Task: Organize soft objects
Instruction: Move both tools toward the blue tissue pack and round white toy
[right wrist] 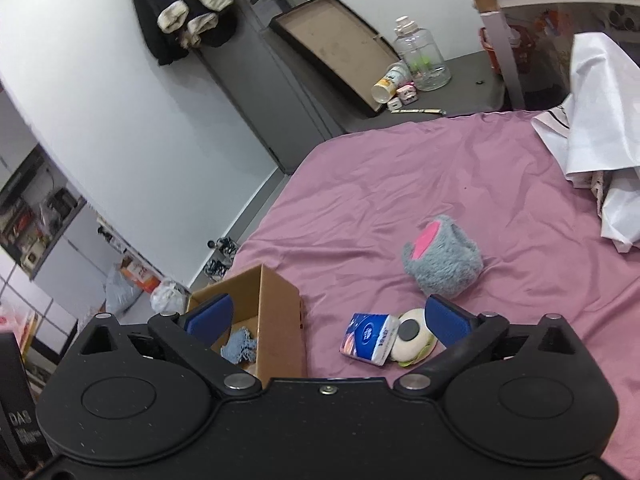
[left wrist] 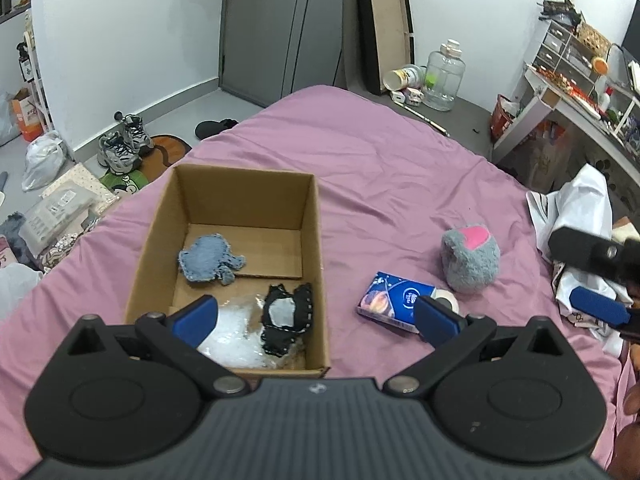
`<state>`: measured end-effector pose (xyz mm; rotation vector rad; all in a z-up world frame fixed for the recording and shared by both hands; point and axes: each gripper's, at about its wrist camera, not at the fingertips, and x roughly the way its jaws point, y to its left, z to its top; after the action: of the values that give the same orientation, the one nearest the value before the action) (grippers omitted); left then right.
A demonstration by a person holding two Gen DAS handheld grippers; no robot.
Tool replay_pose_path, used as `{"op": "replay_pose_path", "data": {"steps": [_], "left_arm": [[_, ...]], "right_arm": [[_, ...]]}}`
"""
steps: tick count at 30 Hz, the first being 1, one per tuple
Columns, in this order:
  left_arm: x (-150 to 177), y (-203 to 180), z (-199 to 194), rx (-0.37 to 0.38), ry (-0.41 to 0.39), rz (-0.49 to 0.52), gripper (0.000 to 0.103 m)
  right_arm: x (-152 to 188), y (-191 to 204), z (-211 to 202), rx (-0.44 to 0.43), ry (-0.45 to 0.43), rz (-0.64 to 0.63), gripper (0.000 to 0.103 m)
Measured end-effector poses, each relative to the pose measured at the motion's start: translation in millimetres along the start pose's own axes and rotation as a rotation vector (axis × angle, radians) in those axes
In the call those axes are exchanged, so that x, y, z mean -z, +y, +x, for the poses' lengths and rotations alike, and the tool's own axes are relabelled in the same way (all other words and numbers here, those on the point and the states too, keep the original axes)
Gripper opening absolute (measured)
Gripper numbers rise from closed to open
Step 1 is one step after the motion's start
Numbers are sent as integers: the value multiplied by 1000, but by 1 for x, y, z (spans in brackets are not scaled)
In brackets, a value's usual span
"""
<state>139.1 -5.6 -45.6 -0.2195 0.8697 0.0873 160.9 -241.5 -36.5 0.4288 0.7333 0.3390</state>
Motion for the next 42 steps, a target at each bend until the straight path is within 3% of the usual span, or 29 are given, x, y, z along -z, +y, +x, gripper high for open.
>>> {"op": "replay_pose_path", "data": {"steps": [10, 16, 26, 31, 42], "left_arm": [[-1, -32, 14, -17, 19, 16, 103], [-2, -46, 23, 11, 16, 27, 103], [-2, -70, 52, 42, 19, 3, 100], [-1, -76, 70, 60, 36, -27, 92], [-2, -79, 109, 42, 82, -147, 88]], "right_arm": [[-4, -29, 0, 5, -16, 80, 103], [-2, -47, 4, 27, -30, 132, 101], [5, -82, 26, 65, 1, 267, 84], [8, -91, 32, 70, 9, 290, 77], [17, -106, 55, 60, 73, 324, 46]]}}
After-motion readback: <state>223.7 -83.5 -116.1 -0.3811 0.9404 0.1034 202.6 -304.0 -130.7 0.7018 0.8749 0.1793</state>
